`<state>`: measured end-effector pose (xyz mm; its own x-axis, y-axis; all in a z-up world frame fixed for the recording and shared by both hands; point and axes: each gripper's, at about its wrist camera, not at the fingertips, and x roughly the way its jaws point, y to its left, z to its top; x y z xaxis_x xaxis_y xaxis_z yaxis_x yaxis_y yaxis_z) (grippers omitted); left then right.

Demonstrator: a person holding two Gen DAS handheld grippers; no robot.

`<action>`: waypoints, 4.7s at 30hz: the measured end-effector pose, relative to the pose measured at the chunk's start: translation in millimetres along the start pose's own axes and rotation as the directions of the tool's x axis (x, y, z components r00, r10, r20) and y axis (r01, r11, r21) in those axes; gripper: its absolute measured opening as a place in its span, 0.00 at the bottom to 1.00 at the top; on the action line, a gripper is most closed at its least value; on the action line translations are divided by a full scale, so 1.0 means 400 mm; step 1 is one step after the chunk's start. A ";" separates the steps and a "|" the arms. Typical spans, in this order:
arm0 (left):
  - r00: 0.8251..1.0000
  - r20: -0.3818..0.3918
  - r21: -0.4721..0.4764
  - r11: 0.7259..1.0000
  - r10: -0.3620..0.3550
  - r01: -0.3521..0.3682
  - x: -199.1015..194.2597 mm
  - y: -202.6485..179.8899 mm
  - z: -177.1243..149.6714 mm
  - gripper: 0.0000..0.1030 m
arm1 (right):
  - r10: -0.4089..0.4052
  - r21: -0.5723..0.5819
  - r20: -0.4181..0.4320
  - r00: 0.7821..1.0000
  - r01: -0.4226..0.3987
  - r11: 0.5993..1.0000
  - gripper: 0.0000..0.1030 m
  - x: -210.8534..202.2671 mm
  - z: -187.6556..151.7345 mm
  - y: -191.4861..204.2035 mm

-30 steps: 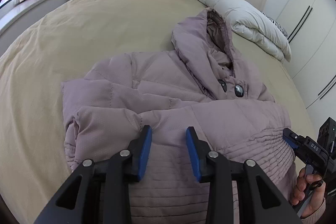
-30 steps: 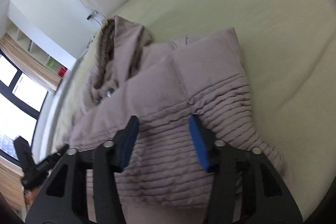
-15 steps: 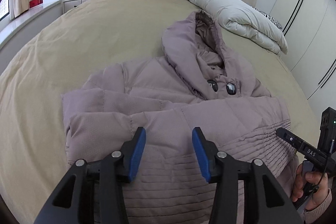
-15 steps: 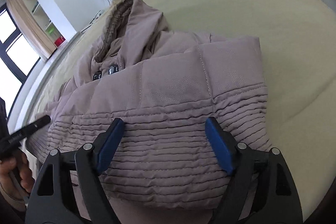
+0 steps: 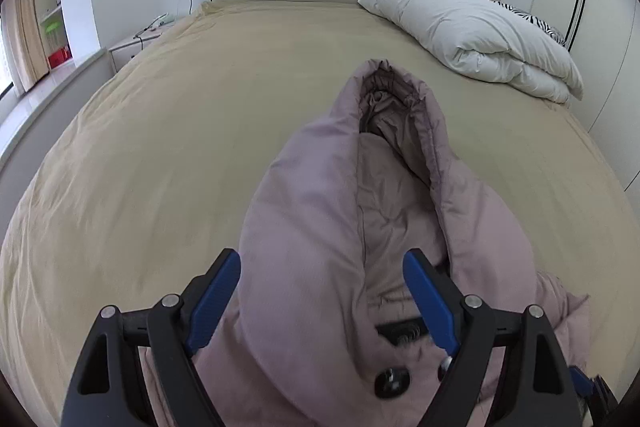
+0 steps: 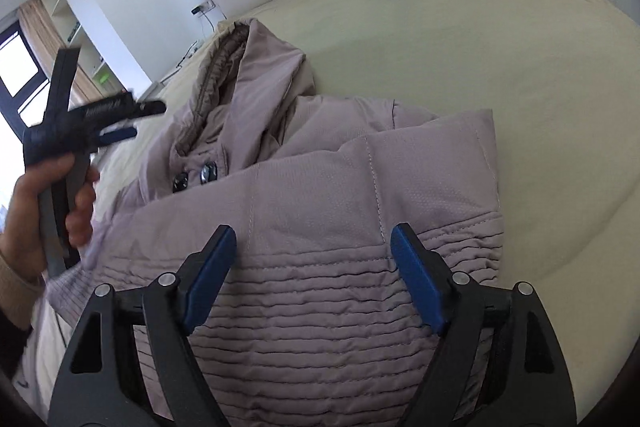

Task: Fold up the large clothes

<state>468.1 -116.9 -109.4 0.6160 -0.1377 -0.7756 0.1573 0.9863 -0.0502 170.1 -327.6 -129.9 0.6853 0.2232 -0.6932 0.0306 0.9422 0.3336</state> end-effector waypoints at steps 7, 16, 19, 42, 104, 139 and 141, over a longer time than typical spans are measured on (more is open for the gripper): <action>0.992 -0.113 -0.023 0.998 0.048 -0.051 0.177 -0.008 0.053 0.46 | -0.001 -0.044 0.057 0.998 0.004 0.999 0.82 0.030 -0.027 0.006; 0.995 0.101 -0.002 1.000 0.013 -0.013 -0.002 0.029 0.001 0.10 | 0.105 0.066 0.117 0.988 -0.113 0.991 0.82 -0.038 -0.002 -0.013; 0.984 0.179 0.006 1.000 -0.013 0.012 -0.081 0.047 -0.037 0.10 | 0.123 0.034 0.196 0.973 -0.132 0.991 0.82 -0.089 0.075 0.040; 0.944 0.314 -0.009 0.994 -0.101 0.109 -0.284 0.116 -0.175 0.10 | 0.044 0.212 -0.051 0.998 -0.033 0.977 0.12 0.400 0.433 0.111; 0.980 0.017 -0.003 0.981 -0.196 0.196 -0.228 0.058 -0.427 0.36 | 0.090 -0.053 0.085 0.992 -0.085 0.995 0.08 -0.051 0.138 0.095; 0.976 0.093 -0.149 0.966 -0.198 0.210 -0.225 0.242 -0.429 0.34 | 0.105 -0.186 -0.194 0.975 -0.142 0.972 0.09 0.488 0.211 0.324; 0.977 0.081 -0.141 0.968 -0.196 0.206 -0.218 0.237 -0.429 0.34 | 0.152 -0.148 -0.164 0.975 -0.176 0.973 0.09 0.496 0.203 0.304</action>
<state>297.0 4.3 -154.6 0.6335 -0.3352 -0.6973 0.1699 0.9396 -0.2973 368.9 -189.3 -174.9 0.5531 0.4014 -0.7300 -0.1989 0.9146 0.3522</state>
